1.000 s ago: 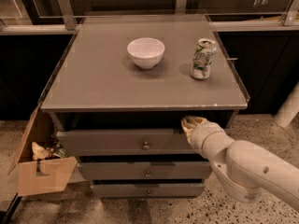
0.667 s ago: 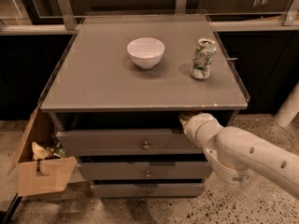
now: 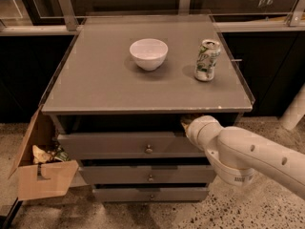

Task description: Open top drawer

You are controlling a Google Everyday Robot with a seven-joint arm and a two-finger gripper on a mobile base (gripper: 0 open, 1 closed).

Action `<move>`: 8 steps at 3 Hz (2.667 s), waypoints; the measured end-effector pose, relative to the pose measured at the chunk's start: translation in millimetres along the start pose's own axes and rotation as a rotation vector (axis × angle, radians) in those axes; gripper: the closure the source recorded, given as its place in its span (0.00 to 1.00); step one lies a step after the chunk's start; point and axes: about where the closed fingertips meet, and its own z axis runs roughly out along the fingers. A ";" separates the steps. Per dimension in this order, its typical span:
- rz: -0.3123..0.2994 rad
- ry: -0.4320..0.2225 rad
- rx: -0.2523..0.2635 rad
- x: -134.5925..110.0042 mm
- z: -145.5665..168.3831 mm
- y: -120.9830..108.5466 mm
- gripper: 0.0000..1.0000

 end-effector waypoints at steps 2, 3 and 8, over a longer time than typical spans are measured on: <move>-0.059 0.052 -0.020 9.6 8.1 8.4 1.00; -0.075 0.095 -0.065 25.5 3.7 16.1 1.00; -0.162 0.117 -0.247 33.6 -31.5 48.8 1.00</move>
Offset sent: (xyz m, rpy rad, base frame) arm 0.0022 0.0004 -0.0201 -0.0908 0.0476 0.0266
